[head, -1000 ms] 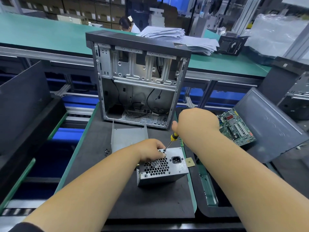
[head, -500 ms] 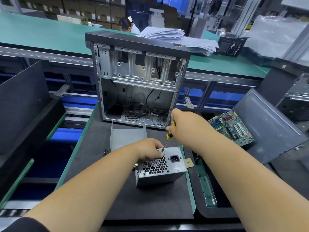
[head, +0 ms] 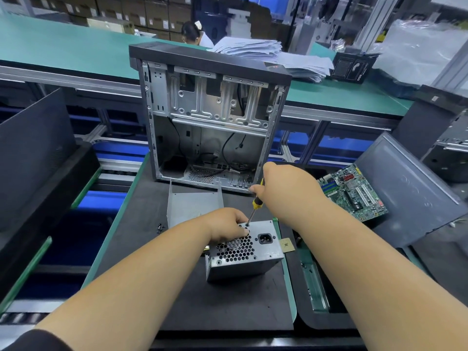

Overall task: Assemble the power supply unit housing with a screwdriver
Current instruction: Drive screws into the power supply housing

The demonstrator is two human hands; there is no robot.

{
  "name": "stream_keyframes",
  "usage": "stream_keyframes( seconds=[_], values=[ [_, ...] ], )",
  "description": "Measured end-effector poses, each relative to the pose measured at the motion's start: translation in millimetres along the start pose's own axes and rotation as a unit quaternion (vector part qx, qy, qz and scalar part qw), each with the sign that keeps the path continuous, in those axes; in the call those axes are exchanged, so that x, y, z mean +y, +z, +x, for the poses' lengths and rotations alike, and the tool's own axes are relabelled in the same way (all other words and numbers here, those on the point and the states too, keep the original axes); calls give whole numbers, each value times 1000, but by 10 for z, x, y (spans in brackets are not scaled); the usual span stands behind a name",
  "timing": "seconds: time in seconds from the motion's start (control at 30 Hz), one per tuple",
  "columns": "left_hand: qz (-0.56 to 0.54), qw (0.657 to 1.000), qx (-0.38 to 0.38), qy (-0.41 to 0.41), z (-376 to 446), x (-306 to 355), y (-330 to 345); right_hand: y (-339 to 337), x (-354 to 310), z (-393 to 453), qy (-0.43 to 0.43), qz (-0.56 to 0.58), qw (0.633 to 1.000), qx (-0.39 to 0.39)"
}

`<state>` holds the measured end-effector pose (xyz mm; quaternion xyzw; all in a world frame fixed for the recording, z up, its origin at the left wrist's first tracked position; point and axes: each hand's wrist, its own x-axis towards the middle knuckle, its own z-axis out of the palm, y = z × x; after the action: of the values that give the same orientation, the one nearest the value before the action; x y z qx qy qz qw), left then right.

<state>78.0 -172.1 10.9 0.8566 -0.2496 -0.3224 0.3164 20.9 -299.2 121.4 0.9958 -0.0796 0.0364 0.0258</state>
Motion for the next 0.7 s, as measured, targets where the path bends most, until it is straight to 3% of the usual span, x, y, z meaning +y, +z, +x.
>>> stream_keyframes(
  seconds=[0.27,0.47,0.7],
  values=[
    [-30,999,20,-19,52,-40,-29,-31,78,-6,2,86,996,-29],
    [-14,998,54,-38,109,31,-49,162,279,-206,65,288,949,115],
    [-21,998,25,-46,154,125,-83,276,268,-133,72,341,932,106]
  ],
)
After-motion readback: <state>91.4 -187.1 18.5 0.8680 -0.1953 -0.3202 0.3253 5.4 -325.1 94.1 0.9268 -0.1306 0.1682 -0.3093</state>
